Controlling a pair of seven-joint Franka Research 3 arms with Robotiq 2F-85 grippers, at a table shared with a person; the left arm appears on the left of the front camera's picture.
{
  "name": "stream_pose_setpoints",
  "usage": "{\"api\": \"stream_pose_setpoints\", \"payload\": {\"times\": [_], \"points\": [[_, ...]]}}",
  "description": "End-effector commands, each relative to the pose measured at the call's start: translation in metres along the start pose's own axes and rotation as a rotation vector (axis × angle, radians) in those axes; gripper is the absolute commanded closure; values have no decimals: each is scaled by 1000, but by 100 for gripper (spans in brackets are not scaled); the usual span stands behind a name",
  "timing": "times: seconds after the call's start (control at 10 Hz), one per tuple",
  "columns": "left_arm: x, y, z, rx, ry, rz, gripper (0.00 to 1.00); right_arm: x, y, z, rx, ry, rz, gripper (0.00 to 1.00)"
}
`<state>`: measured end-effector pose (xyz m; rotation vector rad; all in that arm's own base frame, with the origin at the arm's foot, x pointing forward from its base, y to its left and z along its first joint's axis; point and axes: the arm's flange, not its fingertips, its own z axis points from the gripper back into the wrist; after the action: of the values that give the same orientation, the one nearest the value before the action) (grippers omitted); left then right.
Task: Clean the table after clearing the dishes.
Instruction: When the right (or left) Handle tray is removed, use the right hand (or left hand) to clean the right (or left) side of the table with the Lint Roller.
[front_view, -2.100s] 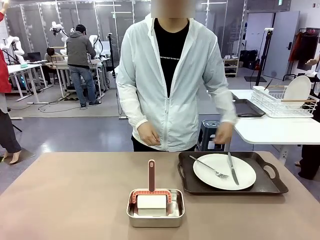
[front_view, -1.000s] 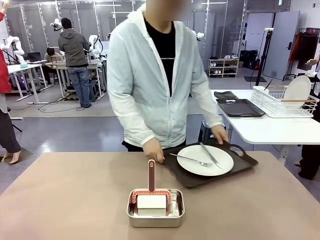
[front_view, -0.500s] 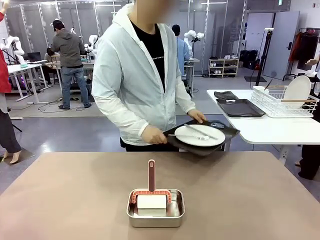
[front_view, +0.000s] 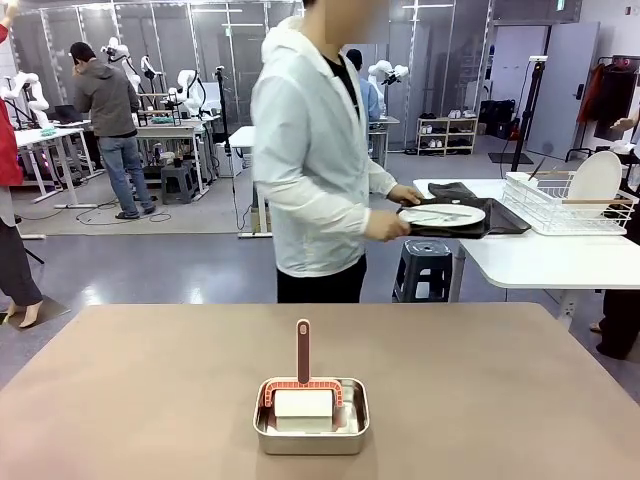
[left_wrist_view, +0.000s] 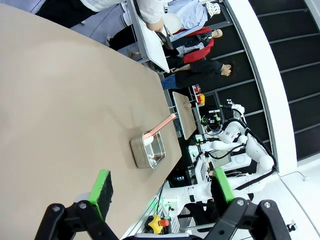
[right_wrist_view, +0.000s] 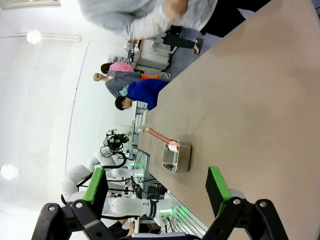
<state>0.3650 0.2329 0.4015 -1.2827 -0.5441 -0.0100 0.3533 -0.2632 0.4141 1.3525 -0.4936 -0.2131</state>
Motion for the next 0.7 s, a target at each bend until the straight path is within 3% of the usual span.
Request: {"api": "stream_pose_setpoints", "payload": {"times": [0.0,0.5,0.6], "points": [[-3,-1,1,-8,-6,5,0,0,3,0,8,-3,5,0],[-3,-1,1,-8,-6,5,0,0,0,0,0,0,0,0],[-3,-1,1,-8,-6,5,0,8,24,-17,-71,53,74,0]]}}
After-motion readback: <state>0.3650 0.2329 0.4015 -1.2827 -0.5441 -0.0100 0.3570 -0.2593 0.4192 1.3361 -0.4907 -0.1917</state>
